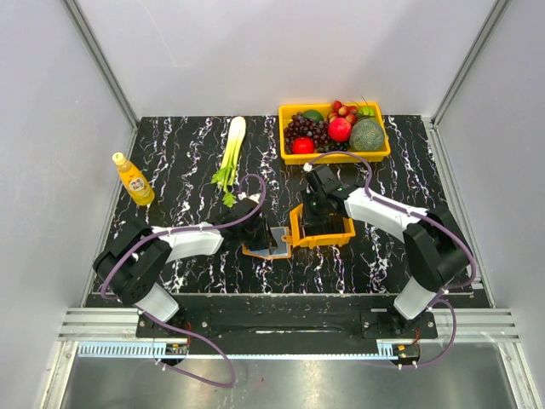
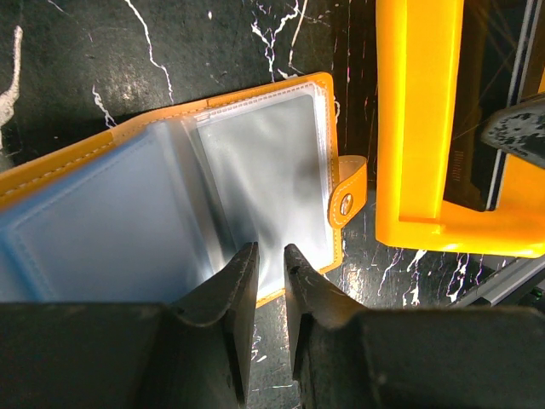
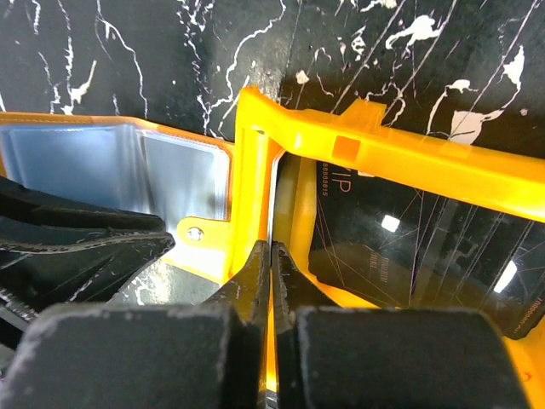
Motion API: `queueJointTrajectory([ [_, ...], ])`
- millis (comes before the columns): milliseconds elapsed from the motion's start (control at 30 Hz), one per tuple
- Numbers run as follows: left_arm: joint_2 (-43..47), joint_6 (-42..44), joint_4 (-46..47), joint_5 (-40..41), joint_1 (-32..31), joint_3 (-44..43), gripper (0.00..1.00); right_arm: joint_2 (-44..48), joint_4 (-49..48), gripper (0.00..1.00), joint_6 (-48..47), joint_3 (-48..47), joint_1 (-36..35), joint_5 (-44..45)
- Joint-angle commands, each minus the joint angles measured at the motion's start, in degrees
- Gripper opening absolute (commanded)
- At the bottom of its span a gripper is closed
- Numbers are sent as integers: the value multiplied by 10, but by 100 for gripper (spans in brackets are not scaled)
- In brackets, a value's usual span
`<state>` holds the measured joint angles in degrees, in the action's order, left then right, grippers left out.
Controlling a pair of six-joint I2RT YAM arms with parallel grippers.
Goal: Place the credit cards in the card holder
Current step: Pick up the credit card from the storage box.
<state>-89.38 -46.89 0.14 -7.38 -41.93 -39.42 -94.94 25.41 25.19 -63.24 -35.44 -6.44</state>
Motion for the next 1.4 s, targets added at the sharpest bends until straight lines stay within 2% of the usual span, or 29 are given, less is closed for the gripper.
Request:
queueJointTrajectory([
  [0,-13,10,-21,-7,-2,-5,23,5,-12,0,5,-18,-9,-13],
  [267,-17,13,-22,-11,-3,-11,23,6,-51,0,28,-3,-9,-79],
  [567,-18,13,-21,-11,-3,-12,23,14,-57,0,27,4,-9,-96],
  [833,-20,10,-15,-20,-2,-25,23,5,-71,5,39,15,-8,-112],
  [1067,-23,9,-12,-23,-2,-22,23,4,-75,4,41,16,-9,-124],
  [1133,-23,9,-12,-23,-2,-22,23,6,-87,0,46,21,-8,-132],
  [1367,-22,10,-12,-24,-2,-21,23,18,-107,0,55,29,-2,-158],
])
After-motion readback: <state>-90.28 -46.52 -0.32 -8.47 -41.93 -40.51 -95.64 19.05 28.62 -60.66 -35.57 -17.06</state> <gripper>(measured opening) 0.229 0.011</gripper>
